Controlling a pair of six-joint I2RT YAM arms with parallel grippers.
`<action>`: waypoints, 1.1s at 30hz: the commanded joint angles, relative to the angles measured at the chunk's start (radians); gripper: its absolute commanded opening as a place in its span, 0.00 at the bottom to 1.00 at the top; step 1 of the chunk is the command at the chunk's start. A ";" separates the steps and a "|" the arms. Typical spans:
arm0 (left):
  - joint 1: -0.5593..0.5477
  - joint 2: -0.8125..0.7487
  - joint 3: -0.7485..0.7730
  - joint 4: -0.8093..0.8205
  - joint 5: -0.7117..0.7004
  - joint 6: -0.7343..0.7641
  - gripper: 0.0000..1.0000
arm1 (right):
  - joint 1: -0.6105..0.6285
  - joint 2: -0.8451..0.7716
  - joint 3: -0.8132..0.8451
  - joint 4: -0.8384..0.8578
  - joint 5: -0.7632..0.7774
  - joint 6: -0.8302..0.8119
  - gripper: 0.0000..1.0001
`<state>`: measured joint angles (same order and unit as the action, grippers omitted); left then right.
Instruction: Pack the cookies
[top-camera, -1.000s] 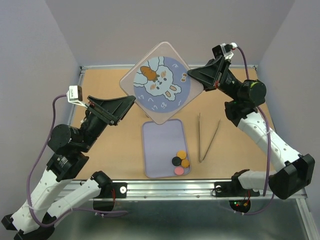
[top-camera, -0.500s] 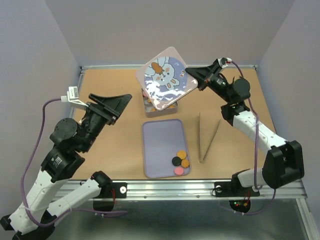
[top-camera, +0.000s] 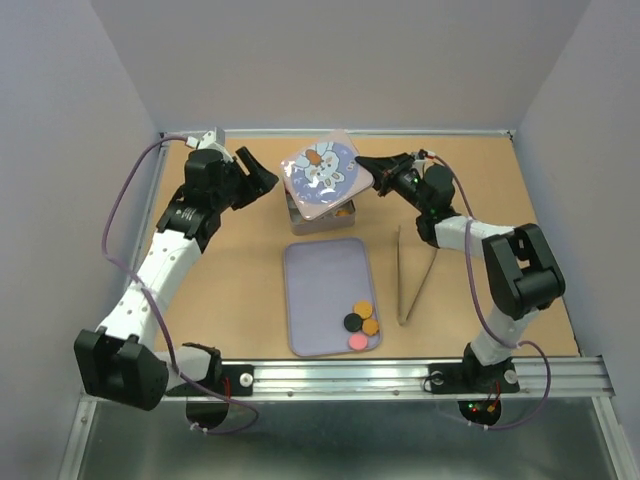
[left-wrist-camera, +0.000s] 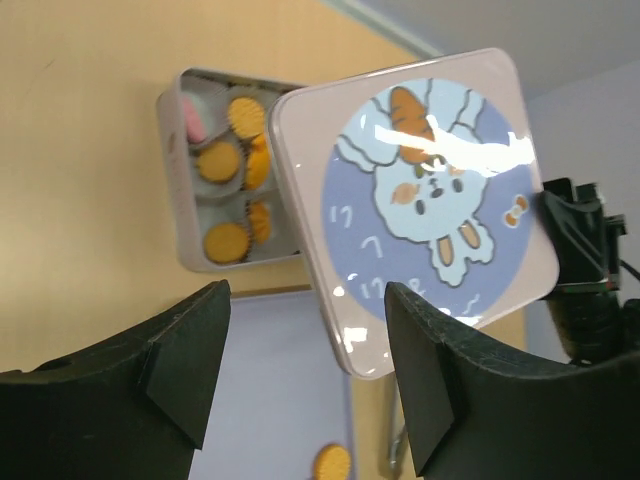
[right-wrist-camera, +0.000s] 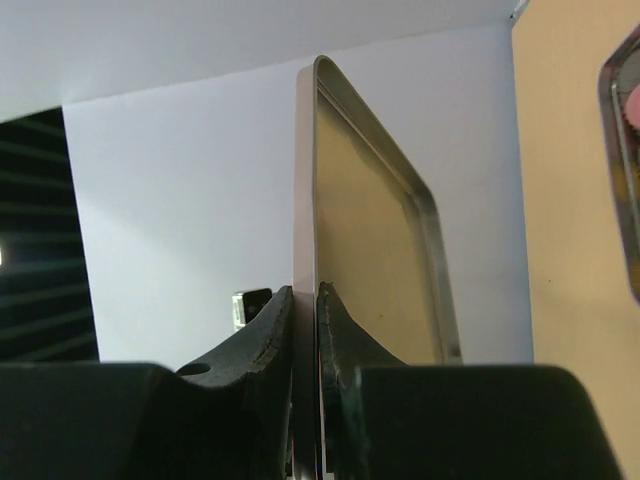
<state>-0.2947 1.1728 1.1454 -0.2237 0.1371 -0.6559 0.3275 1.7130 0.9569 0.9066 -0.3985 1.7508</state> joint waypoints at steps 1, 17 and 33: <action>0.052 0.068 -0.013 0.127 0.168 0.128 0.73 | -0.002 0.097 -0.062 0.285 0.079 0.099 0.01; 0.072 0.336 -0.058 0.357 0.254 0.194 0.72 | -0.004 0.382 -0.049 0.497 0.173 0.119 0.00; 0.074 0.550 -0.016 0.406 0.266 0.234 0.72 | -0.004 0.553 -0.050 0.686 0.271 0.170 0.01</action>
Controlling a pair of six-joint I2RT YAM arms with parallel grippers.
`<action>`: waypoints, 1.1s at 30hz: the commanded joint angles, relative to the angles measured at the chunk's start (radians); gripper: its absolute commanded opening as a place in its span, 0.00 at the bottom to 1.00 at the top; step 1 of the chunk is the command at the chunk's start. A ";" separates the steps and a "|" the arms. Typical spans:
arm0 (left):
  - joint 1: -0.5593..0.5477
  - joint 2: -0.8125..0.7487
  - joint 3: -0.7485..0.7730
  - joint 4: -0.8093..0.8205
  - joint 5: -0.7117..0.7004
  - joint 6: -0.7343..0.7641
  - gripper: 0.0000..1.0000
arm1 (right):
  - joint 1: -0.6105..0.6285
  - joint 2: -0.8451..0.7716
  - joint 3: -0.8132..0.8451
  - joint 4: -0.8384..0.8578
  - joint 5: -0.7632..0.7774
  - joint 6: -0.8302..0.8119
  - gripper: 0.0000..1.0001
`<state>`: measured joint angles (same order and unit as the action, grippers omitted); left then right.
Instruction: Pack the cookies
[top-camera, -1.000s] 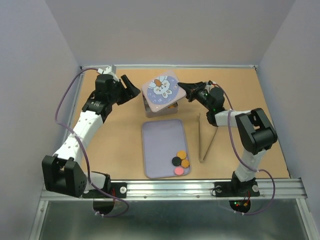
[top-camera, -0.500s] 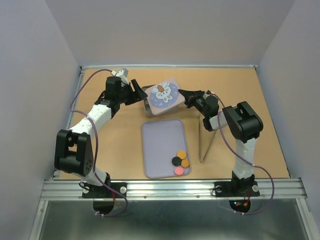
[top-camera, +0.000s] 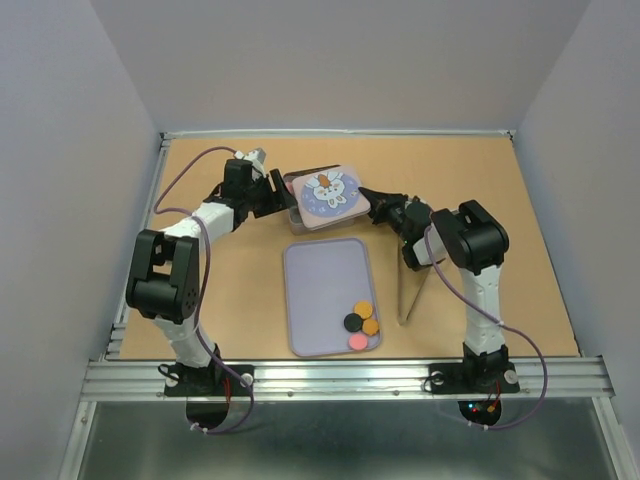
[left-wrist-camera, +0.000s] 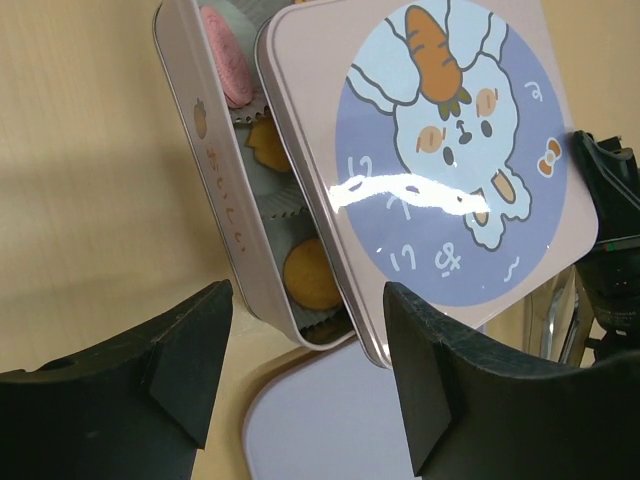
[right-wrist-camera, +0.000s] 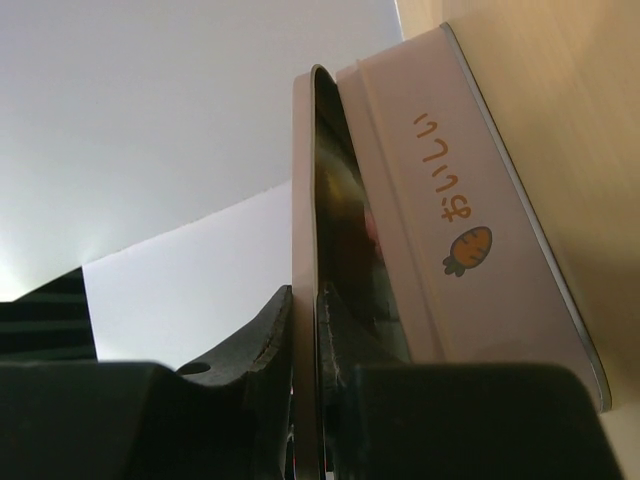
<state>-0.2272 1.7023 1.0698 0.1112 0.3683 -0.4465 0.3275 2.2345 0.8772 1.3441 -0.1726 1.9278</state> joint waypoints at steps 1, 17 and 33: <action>0.006 0.028 0.059 0.079 0.041 0.017 0.72 | -0.002 0.037 0.031 0.251 0.048 -0.010 0.00; 0.005 0.109 0.024 0.239 0.215 -0.026 0.73 | 0.031 0.114 0.082 0.233 0.064 -0.052 0.20; 0.006 0.060 0.088 0.137 0.156 0.015 0.73 | 0.062 0.086 0.031 0.194 0.048 -0.087 0.49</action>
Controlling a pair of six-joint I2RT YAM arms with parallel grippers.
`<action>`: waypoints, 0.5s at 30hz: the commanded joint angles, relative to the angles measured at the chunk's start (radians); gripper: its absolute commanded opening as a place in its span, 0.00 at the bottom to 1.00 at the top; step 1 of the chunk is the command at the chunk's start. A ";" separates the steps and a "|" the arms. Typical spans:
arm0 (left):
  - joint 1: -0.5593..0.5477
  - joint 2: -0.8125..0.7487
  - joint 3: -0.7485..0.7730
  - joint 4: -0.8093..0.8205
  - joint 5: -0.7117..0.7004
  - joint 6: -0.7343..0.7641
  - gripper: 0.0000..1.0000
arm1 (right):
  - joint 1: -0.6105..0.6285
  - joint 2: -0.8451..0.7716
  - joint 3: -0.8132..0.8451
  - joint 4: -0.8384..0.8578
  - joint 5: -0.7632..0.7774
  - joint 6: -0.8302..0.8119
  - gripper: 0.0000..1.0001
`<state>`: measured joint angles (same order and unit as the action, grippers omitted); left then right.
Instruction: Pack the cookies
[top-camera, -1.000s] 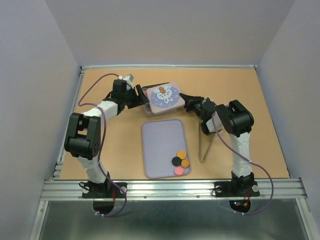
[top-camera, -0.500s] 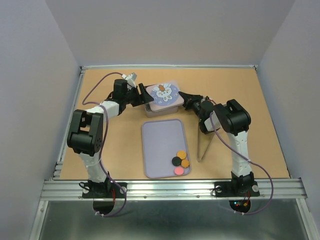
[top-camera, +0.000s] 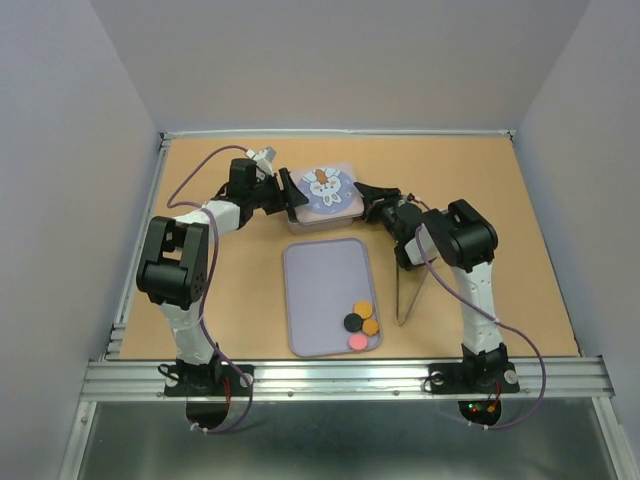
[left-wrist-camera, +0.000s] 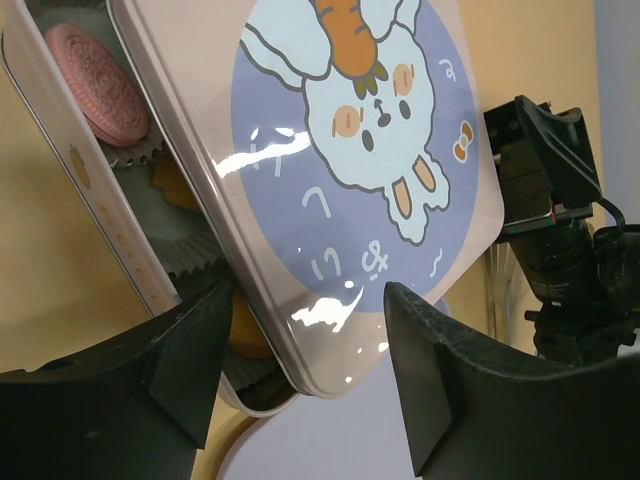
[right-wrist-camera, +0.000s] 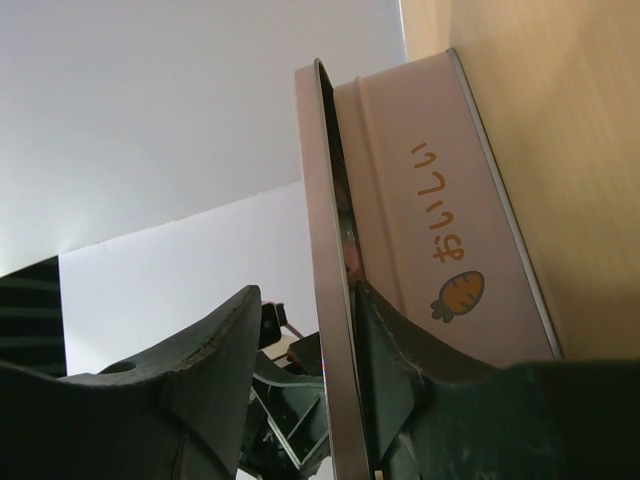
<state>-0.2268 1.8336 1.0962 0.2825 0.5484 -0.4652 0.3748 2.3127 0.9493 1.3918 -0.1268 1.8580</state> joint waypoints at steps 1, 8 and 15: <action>0.006 -0.082 0.076 -0.055 -0.040 0.036 0.73 | 0.015 0.007 -0.043 0.141 -0.003 -0.019 0.49; 0.015 -0.142 0.111 -0.147 -0.142 0.046 0.73 | 0.015 -0.047 -0.046 0.053 -0.043 -0.074 0.50; 0.033 -0.163 0.084 -0.177 -0.183 0.072 0.73 | 0.013 -0.105 -0.037 -0.106 -0.080 -0.160 0.50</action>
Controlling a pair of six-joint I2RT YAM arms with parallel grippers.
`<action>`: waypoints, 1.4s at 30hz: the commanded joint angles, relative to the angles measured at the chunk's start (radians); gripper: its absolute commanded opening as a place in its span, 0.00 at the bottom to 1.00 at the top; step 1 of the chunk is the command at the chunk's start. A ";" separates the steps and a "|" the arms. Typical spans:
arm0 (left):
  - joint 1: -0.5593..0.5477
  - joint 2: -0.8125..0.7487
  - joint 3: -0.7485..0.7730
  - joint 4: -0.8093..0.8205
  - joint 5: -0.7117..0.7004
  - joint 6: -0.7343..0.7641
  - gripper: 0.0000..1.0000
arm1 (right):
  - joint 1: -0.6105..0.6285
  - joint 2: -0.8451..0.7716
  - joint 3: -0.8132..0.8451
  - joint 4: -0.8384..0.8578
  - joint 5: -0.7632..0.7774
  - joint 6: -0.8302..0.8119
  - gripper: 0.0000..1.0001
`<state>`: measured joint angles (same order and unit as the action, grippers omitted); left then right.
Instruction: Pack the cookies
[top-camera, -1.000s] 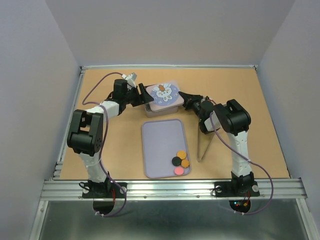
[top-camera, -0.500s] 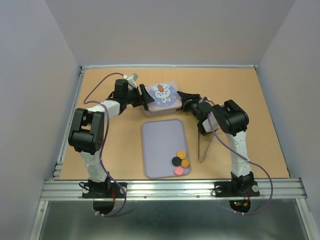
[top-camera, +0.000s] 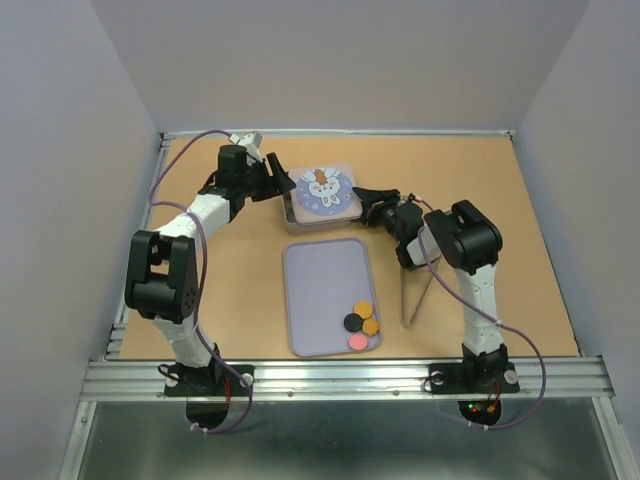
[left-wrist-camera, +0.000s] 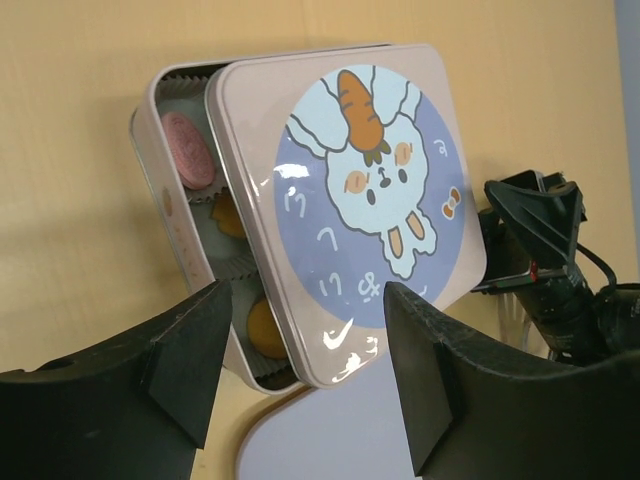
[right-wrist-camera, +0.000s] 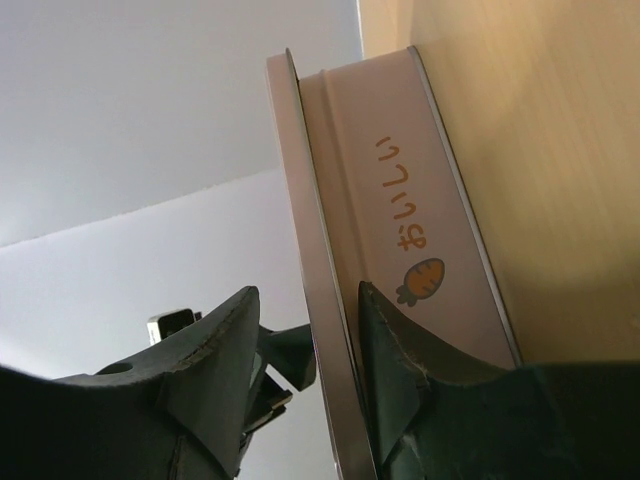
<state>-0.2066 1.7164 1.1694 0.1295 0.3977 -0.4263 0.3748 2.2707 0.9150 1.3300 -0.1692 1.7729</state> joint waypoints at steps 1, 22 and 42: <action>0.016 -0.050 -0.002 -0.024 -0.037 0.034 0.73 | 0.015 -0.068 0.005 -0.084 -0.052 -0.087 0.50; 0.032 0.055 -0.085 0.097 0.092 0.069 0.84 | 0.016 -0.111 0.212 -0.455 -0.113 -0.285 0.50; 0.032 0.117 -0.062 0.220 0.187 0.008 0.91 | 0.058 -0.036 0.568 -0.974 -0.148 -0.537 0.49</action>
<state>-0.1665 1.8503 1.0737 0.2562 0.5056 -0.3988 0.3916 2.2139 1.4200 0.4088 -0.2695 1.2728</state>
